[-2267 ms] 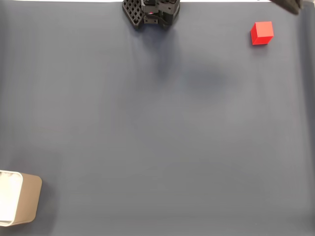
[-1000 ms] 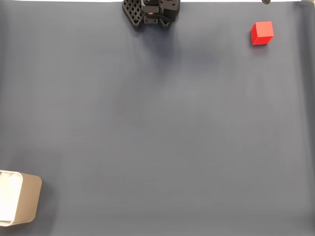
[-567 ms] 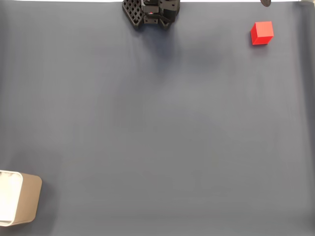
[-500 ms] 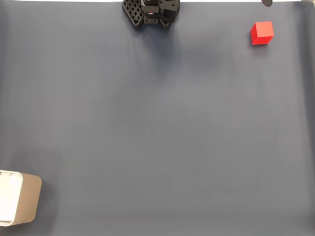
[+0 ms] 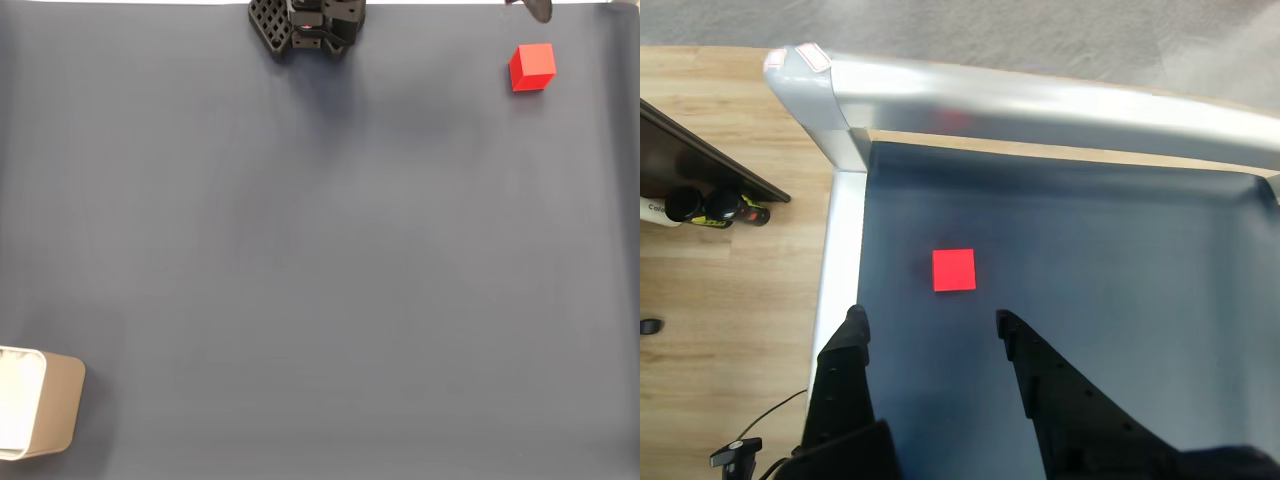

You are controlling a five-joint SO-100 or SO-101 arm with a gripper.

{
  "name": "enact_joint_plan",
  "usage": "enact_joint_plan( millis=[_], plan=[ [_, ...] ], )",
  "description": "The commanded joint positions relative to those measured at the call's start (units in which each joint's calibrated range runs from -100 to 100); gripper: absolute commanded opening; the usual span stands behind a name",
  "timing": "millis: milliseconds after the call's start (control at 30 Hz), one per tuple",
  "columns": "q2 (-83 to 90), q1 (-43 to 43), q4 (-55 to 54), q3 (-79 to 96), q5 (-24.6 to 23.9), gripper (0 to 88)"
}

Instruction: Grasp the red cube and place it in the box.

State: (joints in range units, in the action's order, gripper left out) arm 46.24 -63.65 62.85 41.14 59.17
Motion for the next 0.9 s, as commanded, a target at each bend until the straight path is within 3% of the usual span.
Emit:
enact_joint_plan(
  millis=[0,867],
  plan=[
    [-0.8,0.4,-3.0,0.2,0.4,30.2],
    [-10.7,1.4,-15.9,5.9,1.1,31.8]
  ],
)
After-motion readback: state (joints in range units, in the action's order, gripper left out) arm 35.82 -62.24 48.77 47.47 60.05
